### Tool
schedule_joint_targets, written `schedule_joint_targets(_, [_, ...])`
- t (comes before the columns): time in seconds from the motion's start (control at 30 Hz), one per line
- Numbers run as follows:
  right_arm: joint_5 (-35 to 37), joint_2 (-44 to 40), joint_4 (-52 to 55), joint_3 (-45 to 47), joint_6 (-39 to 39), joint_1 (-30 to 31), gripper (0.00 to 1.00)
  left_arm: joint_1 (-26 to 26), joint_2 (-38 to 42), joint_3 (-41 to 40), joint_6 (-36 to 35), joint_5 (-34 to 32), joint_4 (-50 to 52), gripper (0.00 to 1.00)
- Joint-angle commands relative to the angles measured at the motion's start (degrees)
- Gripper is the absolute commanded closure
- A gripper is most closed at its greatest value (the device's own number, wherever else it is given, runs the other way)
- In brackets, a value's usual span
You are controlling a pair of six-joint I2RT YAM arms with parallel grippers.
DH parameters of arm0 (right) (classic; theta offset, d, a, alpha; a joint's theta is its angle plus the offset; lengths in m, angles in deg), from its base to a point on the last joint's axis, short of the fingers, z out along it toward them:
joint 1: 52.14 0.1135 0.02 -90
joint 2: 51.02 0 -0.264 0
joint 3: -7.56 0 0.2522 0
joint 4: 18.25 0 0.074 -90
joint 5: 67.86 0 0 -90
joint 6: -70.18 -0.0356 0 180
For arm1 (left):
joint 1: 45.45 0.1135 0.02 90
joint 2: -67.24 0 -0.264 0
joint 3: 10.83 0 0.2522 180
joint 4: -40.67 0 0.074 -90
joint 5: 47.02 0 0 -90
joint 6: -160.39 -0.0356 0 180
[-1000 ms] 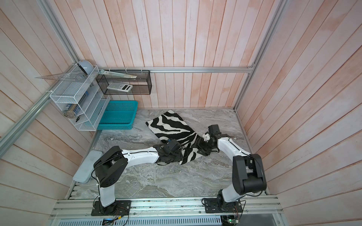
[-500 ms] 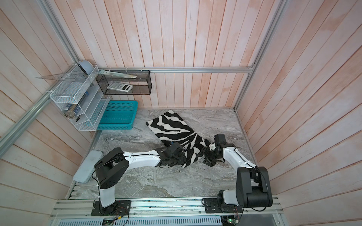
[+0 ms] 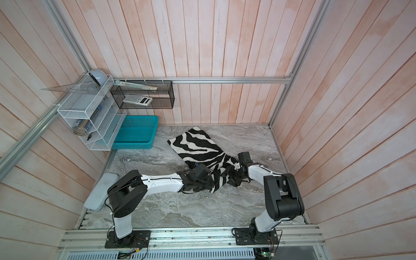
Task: Roll up the pillowcase
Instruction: Roll the pillowcase at the center of the board.
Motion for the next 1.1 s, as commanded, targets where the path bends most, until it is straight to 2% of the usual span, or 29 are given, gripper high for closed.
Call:
schedule_joint_targets(0.0, [5.97,4.76,2.02,0.01,0.31,0.50,0.50,-0.23,-0.04,-1.82,0.52,1.96,1.81,0.31])
schedule_joint_targets(0.07, [6.41,6.10,4.52,-1.54,1.85,0.59,0.71,-0.24,0.23,-1.84,0.53,2.05,1.63,0.31])
schedule_joint_targets(0.17, [7.33,5.60,7.35,-1.51,3.33,0.59,0.83,-0.01,1.07,-2.21,0.44,2.44,1.46,0.27])
schedule_joint_targets(0.27, [10.60,1.62,11.70,0.18,5.03,0.48,0.86,0.80,3.05,-3.05,-0.20,2.25,1.42,0.19])
schedule_joint_targets(0.37, [17.64,-4.09,19.35,1.71,7.35,0.31,0.87,1.88,6.24,-4.65,-0.83,0.57,2.10,0.15])
schedule_joint_targets(0.43, [18.99,-7.59,23.73,2.30,9.10,-0.45,0.87,2.43,8.34,-5.67,-1.24,-0.90,2.50,0.13])
schedule_joint_targets(0.57, [17.93,-11.94,29.24,3.31,11.44,-1.52,0.85,3.09,9.54,-6.23,-2.58,-1.73,3.21,0.12])
schedule_joint_targets(0.67, [16.87,-11.61,29.73,2.76,12.25,-1.60,0.82,3.10,8.92,-6.23,-2.65,-0.85,2.67,0.12])
schedule_joint_targets(0.87, [13.16,-8.97,29.35,-2.64,11.99,-0.96,0.55,3.06,8.49,-7.16,-2.25,0.03,1.56,0.12])
schedule_joint_targets(0.93, [12.85,-9.28,29.75,-4.56,11.60,-0.31,0.51,3.11,8.44,-7.54,-2.11,0.05,1.39,0.12])
schedule_joint_targets(1.07, [11.96,-8.12,29.72,-8.01,11.41,0.85,0.48,3.10,8.07,-8.35,-1.51,0.18,0.49,0.12])
